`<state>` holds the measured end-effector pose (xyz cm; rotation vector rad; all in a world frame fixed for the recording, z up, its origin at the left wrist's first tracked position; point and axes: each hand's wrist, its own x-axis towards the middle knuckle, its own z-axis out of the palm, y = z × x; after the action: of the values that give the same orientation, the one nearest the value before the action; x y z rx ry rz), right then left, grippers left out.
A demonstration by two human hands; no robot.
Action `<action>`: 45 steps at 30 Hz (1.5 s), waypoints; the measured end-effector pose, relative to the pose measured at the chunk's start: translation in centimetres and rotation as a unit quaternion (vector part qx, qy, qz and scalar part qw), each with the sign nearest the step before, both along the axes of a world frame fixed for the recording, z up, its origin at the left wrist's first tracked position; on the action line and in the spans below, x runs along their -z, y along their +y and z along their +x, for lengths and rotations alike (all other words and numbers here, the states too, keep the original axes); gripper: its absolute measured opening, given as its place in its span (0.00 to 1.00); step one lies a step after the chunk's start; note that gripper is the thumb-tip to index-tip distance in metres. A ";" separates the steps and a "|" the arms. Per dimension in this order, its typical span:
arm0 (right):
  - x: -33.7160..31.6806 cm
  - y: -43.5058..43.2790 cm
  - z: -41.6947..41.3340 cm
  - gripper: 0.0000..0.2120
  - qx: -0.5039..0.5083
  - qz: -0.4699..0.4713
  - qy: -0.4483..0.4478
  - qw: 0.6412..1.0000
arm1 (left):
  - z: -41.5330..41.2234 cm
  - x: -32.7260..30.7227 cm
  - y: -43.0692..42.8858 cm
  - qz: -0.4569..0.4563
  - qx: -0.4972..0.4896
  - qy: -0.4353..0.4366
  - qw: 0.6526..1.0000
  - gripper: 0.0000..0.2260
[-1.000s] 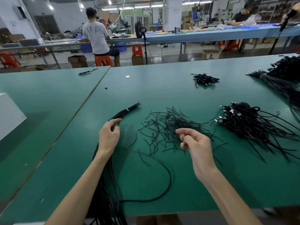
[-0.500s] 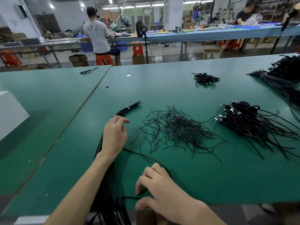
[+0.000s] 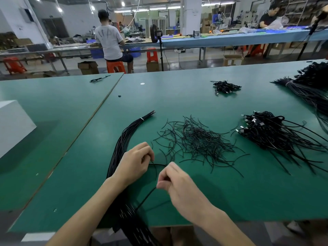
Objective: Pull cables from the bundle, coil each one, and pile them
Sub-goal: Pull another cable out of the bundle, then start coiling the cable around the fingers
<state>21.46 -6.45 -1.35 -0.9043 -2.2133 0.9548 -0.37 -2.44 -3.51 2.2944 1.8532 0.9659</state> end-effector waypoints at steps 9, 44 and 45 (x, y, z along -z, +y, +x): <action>-0.5 -0.3 -1.1 0.10 0.059 -0.122 0.149 0.980 | -0.8 0.1 -0.8 0.021 0.033 0.024 0.999 0.10; 3.1 5.3 2.9 0.06 0.099 -0.186 0.201 0.957 | 4.5 -1.6 2.7 -0.200 0.174 -0.777 0.571 0.24; 3.0 5.3 2.9 0.05 0.095 -0.192 0.203 0.955 | 4.6 -1.7 2.7 -0.194 0.174 -0.778 0.572 0.25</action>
<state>24.31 -1.16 -4.39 -0.9636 -1.5948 1.3649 4.25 0.25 -1.82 0.6316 0.5819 1.4273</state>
